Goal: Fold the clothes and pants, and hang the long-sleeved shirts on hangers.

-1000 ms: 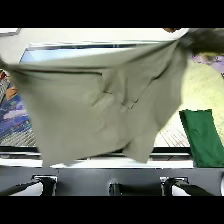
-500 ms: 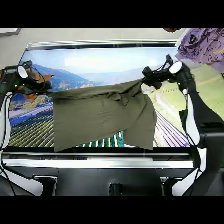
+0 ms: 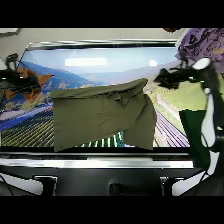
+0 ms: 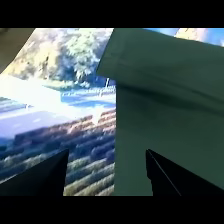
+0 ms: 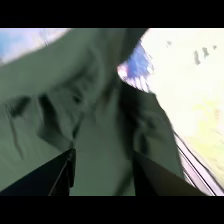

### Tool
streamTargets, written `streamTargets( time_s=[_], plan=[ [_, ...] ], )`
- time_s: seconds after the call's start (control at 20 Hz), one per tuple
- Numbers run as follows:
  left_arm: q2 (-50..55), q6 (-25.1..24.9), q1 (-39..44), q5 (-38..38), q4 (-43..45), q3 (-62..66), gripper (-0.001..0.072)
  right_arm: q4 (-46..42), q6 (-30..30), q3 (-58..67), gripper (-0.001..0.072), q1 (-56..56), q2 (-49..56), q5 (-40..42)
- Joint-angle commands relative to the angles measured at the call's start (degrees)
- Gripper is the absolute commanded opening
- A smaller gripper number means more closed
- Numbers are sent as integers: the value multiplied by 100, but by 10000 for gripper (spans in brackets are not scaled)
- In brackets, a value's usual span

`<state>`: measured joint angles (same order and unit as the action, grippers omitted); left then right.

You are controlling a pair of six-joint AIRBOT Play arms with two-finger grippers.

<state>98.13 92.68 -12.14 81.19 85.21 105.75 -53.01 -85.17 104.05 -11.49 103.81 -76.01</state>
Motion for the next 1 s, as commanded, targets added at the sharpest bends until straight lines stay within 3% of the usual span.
streamTargets(
  time_s=[0.0,0.2,0.4,0.85,0.95],
  plan=[
    [-697,-125,-341,297,-192,-682,552,332,1054,-459,399,-861,-264,-1027],
    [-1615,-4,-503,278,-208,-2087,541,507,1366,-2118,402,-1401,-332,-1001],
    [-1884,-17,-501,175,-205,-2544,542,691,1884,-3150,404,-1287,-321,-369],
    [-1757,-15,-498,175,-210,-2546,542,824,2223,-3587,416,-662,-278,662],
    [-1757,-15,-496,175,-210,-2546,541,916,2221,-3587,365,-560,-166,623]
  ],
)
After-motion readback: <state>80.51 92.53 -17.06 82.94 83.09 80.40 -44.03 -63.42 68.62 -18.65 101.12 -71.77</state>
